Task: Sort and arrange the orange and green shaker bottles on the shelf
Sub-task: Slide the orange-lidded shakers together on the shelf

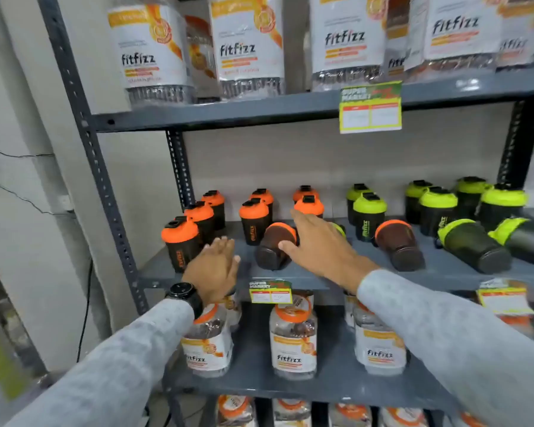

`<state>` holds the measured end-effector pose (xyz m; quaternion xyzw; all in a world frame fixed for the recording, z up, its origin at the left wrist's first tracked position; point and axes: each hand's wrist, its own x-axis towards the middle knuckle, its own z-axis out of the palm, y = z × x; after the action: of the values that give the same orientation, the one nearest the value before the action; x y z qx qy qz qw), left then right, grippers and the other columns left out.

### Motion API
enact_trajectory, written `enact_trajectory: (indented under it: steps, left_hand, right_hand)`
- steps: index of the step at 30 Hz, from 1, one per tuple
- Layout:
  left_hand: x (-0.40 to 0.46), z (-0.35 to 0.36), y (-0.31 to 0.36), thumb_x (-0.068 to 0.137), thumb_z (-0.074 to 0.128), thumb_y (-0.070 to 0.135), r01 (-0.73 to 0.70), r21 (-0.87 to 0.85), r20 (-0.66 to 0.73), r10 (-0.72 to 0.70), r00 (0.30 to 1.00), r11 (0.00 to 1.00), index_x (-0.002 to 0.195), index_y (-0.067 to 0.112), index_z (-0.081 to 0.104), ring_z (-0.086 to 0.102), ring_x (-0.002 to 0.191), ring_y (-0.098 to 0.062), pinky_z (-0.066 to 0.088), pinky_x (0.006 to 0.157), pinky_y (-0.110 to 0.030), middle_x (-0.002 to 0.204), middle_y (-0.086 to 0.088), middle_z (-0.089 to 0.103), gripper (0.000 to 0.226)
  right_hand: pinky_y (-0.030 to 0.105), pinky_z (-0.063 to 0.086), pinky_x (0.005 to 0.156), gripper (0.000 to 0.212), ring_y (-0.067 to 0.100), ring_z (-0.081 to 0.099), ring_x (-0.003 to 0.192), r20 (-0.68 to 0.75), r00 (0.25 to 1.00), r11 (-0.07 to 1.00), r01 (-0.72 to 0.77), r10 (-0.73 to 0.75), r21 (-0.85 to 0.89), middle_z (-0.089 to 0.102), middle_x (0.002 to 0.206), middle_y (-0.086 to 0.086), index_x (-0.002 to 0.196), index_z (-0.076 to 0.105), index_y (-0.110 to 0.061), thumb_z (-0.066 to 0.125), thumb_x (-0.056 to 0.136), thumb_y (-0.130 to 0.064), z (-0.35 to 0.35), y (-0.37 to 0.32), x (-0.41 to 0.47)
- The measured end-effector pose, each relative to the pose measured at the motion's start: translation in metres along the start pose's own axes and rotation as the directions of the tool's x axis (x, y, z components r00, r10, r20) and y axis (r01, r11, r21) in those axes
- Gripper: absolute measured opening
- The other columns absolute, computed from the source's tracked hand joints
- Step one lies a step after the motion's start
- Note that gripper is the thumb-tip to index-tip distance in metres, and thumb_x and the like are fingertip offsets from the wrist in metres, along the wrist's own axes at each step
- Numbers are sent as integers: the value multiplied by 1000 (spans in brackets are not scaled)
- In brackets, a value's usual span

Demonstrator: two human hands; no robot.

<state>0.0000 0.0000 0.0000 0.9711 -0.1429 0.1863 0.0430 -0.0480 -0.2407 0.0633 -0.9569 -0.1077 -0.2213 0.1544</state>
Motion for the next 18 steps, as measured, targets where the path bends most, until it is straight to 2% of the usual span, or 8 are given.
enact_trajectory:
  steps: [2, 5, 8, 11, 14, 16, 18]
  left_hand:
    - [4, 12, -10, 108, 23, 42, -10, -2, 71, 10, 997, 1000, 159, 8, 28, 24, 155, -25, 22, 124, -39, 166, -13, 29, 61]
    - [13, 36, -19, 106, 22, 44, -29, 9, 125, 27, 992, 1000, 154, 10, 37, 32, 151, -27, 27, 121, -40, 162, -12, 38, 61]
    - [17, 53, -30, 104, 19, 48, -44, 40, 121, 39, 992, 998, 146, 11, 44, 40, 145, -31, 31, 117, -42, 156, -13, 45, 61]
    - [16, 68, -37, 104, 16, 53, -44, 14, 127, 42, 991, 999, 155, 11, 35, 30, 151, -31, 23, 124, -44, 162, -14, 36, 68]
    - [14, 75, -42, 102, 12, 58, -37, 7, 87, 36, 996, 999, 158, 10, 30, 25, 154, -28, 16, 127, -42, 165, -13, 32, 76]
    - [13, 78, -45, 100, 11, 62, -22, 10, 65, 21, 998, 1000, 158, 11, 31, 25, 154, -27, 15, 127, -42, 165, -12, 32, 79]
    - [13, 81, -45, 98, 7, 65, -2, 23, 46, 1, 999, 1000, 157, 12, 33, 28, 153, -26, 16, 127, -42, 164, -11, 34, 84]
  right_hand:
    - [42, 48, 90, 58, 41, 60, 120, 71, 988, 986, -144, 138, 87, 62, 134, 19, 138, 52, -5, 63, 96, -44, 12, -21, 22]
    - [39, 46, 92, 53, 40, 60, 121, 214, 932, 931, -330, 293, 159, 63, 133, 21, 129, 60, -4, 64, 97, -45, 23, -41, 48]
    - [36, 45, 96, 57, 39, 57, 128, 311, 881, 897, -417, 358, 148, 58, 143, 20, 135, 61, -5, 57, 100, -50, 31, -48, 65]
    - [45, 46, 110, 64, 42, 52, 134, 378, 823, 850, -506, 423, 149, 47, 154, 22, 147, 52, -6, 47, 104, -53, 45, -45, 82]
    - [48, 47, 110, 72, 42, 51, 137, 412, 748, 743, -634, 520, 215, 41, 158, 21, 154, 44, -10, 51, 100, -57, 63, -39, 94]
    - [49, 53, 104, 77, 41, 55, 132, 433, 708, 673, -691, 557, 263, 44, 156, 20, 153, 42, -8, 58, 96, -57, 75, -35, 99]
    - [49, 61, 82, 77, 43, 62, 119, 446, 680, 591, -730, 582, 341, 52, 145, 19, 149, 45, -7, 68, 92, -53, 85, -31, 101]
